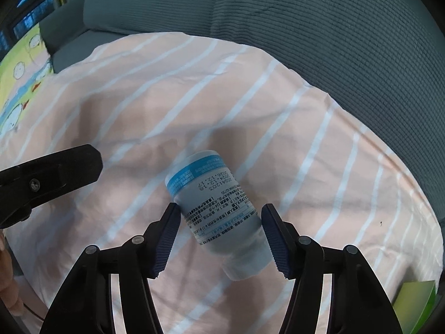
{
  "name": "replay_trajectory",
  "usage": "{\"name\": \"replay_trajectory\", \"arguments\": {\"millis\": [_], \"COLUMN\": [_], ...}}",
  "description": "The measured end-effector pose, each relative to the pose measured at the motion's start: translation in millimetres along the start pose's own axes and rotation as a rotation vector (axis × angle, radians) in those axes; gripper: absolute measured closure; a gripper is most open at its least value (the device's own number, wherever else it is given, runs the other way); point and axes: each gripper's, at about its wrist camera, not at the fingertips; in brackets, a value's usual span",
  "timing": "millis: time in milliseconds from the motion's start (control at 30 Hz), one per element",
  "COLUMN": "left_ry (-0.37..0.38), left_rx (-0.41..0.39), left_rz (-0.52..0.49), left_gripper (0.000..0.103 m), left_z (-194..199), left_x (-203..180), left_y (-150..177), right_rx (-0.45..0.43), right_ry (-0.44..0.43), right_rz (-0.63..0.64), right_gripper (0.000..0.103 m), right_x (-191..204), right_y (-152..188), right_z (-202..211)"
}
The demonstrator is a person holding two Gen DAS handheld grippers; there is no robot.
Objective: Organize rigid objects
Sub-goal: 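Move the open right gripper back to the small blue-labelled bottle, then grasp the small blue-labelled white bottle with the right gripper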
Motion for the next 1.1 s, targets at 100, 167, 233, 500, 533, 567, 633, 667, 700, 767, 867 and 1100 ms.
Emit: {"name": "replay_trajectory", "arguments": {"millis": [100,167,233,500,533,567,633,667,700,767,867,1100], "left_ry": [-0.007,-0.011,-0.012,0.023,0.023,0.024,0.031,0.039,0.048,0.069,0.053,0.161], "left_rx": [-0.003,0.003,0.007,0.019,0.019,0.021,0.033,0.043,0.052,0.070,0.074,0.094], "left_rz": [0.010,0.009,0.012,-0.005,-0.016,-0.024,-0.040,-0.049,-0.057,-0.075,-0.105,-0.197], "left_gripper": [0.017,0.017,0.017,0.018,0.018,0.018,0.018,0.018,0.018,0.018,0.018,0.018], "left_z": [1.2,0.6,-1.5,-5.1,-5.4,-6.5,-9.6,-11.5,-13.3,-17.5,-21.3,-32.8], "left_x": [1.6,2.9,3.4,-2.6,-5.0,-6.6,-11.2,-14.0,-16.6,-22.2,-28.0,-57.5], "left_y": [1.4,2.5,1.6,5.1,5.8,6.4,8.0,9.3,10.7,13.1,16.0,19.3], "right_rx": [-0.014,-0.012,-0.013,0.013,0.032,0.041,0.041,0.058,0.074,0.111,0.088,0.006], "right_ry": [-0.020,-0.041,-0.051,-0.085,-0.125,-0.142,-0.176,-0.196,-0.214,-0.232,-0.186,-0.282], "right_rz": [-0.068,-0.118,-0.146,-0.287,-0.356,-0.389,-0.455,-0.488,-0.521,-0.580,-0.616,-0.690], "right_gripper": [0.041,0.041,0.041,0.055,0.056,0.058,0.088,0.096,0.097,0.097,0.097,0.072], "right_x": [-2.4,-7.2,-9.7,-26.4,-37.9,-44.6,-57.7,-63.9,-68.9,-81.1,-93.4,-118.4], "right_y": [-5.2,-7.0,-6.2,12.1,19.2,23.7,35.1,40.8,45.8,57.0,66.9,56.8], "right_z": [-3.4,-5.0,-4.9,9.7,13.3,15.6,24.7,27.6,28.8,24.3,23.4,40.2]}}
Point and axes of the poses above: each gripper's, at about its wrist camera, not at the fingertips, and z roughly against the way its jaws point, x to its left, y to its underside, and after that the axes turned 11 degrees about -z, right-handed
